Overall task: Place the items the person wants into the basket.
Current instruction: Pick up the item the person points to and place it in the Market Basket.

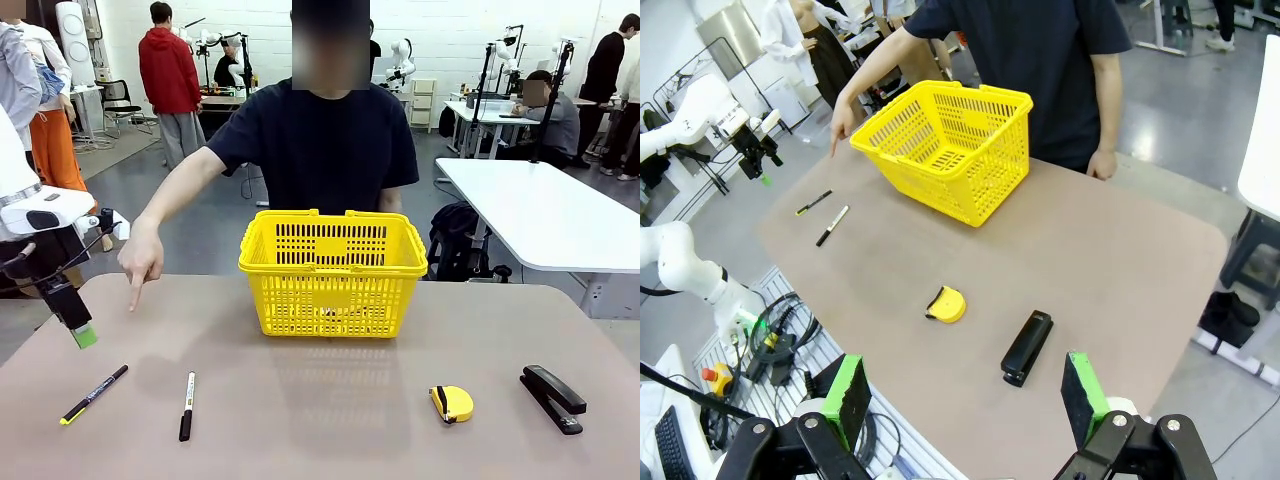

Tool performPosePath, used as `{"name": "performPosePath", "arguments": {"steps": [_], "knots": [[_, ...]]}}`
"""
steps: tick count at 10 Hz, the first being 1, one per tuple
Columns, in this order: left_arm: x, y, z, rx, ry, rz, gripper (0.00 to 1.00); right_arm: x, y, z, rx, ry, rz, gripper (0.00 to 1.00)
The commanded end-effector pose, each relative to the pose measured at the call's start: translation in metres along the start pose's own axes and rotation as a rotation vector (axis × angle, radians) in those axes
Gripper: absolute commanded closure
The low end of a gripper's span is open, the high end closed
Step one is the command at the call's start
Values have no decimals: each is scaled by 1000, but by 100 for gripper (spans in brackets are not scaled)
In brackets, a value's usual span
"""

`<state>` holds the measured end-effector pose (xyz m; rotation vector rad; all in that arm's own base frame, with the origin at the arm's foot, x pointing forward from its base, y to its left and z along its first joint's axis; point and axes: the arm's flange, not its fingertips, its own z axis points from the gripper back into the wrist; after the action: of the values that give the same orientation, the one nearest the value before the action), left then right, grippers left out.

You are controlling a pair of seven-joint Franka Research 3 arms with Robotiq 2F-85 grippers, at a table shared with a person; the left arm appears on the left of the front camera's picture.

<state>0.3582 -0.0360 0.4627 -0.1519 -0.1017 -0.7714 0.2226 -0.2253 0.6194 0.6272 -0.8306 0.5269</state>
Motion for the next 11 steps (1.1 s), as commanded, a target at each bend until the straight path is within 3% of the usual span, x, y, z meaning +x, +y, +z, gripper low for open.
{"name": "performPosePath", "arguments": {"steps": [1,3,5,11], "knots": [[-2,-11,-23,148,34,0,0,3,-1,0,21,-33,11,0],[-4,-22,-65,380,92,-6,0,3,-1,0,21,-33,11,0],[-9,-28,-99,472,80,44,0,3,-1,0,21,-33,11,0],[-19,-2,-141,359,41,139,0,3,-1,0,21,-33,11,0]]}}
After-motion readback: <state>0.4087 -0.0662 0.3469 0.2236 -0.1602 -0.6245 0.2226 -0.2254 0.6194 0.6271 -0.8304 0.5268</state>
